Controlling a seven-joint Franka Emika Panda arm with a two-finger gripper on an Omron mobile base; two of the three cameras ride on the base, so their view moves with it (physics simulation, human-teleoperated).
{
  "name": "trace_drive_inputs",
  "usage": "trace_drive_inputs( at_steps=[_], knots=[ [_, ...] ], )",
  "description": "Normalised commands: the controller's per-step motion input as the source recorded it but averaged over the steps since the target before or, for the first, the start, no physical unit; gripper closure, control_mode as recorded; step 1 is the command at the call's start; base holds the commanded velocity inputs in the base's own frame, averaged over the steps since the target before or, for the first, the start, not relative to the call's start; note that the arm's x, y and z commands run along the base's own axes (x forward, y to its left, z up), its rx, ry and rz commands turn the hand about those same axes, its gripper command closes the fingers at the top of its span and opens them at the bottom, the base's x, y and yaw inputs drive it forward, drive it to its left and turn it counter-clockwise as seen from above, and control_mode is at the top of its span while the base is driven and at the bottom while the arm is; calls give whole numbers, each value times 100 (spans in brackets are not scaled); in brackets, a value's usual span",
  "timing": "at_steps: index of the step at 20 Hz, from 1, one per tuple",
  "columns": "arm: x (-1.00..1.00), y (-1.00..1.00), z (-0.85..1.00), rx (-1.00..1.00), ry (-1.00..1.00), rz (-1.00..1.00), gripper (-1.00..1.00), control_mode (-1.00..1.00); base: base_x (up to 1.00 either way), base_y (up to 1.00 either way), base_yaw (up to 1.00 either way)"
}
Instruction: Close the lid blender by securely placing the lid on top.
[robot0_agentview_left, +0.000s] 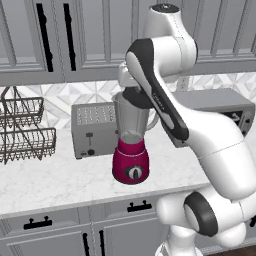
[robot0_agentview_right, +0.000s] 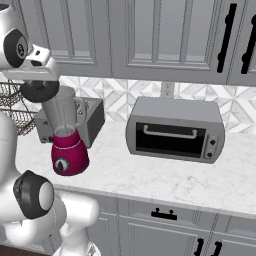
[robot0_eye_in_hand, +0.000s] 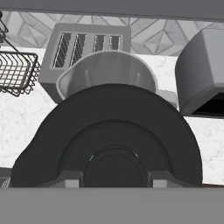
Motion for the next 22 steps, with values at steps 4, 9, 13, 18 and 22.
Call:
trace_drive_inputs(
  at_steps=[4,9,13,18,22],
  knots=[
    [11,0,-11,0,0,0,100,-100,0,0,0],
    [39,-2,0,0,0,0,100,-100,0,0,0],
    [24,0,0,0,0,0,100,-100,0,0,0],
    [8,0,-12,-1,5,0,100,-100,0,0,0],
    [9,0,-7,-1,4,0,100,-100,0,0,0]
  ],
)
